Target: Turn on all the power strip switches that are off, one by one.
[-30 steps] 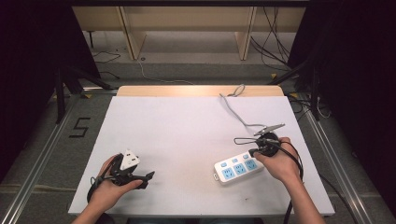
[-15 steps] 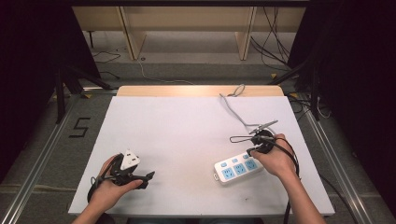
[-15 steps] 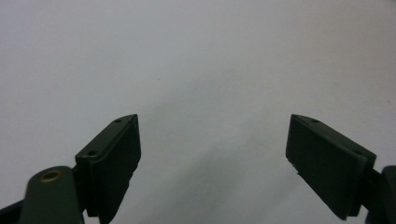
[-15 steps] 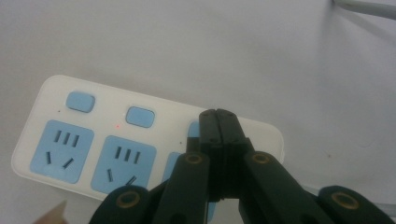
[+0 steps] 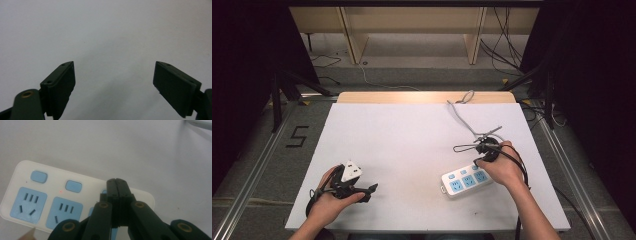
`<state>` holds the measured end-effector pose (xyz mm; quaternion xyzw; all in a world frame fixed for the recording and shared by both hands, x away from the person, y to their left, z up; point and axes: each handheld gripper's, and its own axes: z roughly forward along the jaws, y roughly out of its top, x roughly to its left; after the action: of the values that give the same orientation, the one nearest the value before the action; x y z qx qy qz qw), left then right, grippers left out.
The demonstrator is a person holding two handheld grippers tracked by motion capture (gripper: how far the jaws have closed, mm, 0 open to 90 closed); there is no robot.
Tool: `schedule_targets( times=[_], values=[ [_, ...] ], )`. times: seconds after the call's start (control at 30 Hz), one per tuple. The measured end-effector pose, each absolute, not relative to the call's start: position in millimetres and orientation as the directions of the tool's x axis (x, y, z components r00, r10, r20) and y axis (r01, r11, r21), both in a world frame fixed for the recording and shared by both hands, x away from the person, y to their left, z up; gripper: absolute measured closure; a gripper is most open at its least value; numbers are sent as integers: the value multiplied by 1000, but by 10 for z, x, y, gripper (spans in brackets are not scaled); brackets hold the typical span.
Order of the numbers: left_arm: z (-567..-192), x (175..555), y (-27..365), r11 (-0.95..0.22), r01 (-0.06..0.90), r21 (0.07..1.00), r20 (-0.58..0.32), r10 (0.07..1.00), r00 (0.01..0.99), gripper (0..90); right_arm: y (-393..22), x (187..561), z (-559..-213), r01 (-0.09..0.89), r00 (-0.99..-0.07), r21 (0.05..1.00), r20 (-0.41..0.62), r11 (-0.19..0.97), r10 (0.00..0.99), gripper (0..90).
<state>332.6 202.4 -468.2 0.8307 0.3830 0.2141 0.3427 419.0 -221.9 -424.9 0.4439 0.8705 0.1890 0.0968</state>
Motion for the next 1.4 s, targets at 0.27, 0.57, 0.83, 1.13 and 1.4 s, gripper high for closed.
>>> schedule_targets(
  times=[0.27, 0.57, 0.83, 1.13, 1.4],
  values=[
    [-4680, 3324, 2022, -472, 488, 734, 94, 782, 616, 180, -2185, 4209, -4275, 738, -595, 391, -7, 550, 803, 900],
    [-4683, 3326, 2021, -474, 489, 732, 94, 781, 617, 180, -2168, 4224, -4278, 743, -596, 373, -10, 556, 803, 900],
    [-4683, 3326, 2022, -474, 488, 733, 95, 781, 617, 180, -2164, 4236, -4284, 748, -595, 362, -8, 557, 804, 900],
    [-4682, 3325, 2017, -477, 487, 731, 97, 780, 618, 180, -2151, 4239, -4296, 752, -591, 353, -13, 557, 807, 900],
    [-4686, 3327, 2019, -479, 488, 730, 98, 779, 619, 179, -2170, 4256, -4301, 753, -583, 341, -51, 563, 811, 900]
  ],
)
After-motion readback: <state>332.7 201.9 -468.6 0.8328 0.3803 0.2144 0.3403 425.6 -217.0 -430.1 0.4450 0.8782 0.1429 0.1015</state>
